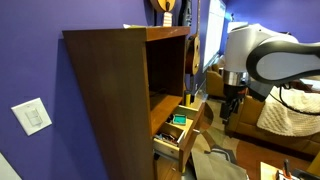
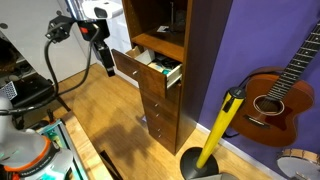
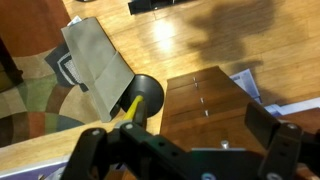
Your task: Open the top drawer
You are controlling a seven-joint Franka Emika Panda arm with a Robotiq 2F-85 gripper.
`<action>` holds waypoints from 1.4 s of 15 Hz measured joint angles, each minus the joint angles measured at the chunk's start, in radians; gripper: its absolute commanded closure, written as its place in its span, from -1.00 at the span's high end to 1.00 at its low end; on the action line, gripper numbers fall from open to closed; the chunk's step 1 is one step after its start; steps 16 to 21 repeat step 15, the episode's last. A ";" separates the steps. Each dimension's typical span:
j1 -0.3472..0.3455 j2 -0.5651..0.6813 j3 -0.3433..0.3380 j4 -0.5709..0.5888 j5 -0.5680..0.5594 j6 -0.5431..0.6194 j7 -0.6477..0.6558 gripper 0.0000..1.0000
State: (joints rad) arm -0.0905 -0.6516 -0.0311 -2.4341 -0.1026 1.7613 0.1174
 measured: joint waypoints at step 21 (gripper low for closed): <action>-0.091 -0.117 0.045 0.086 -0.019 0.071 0.139 1.00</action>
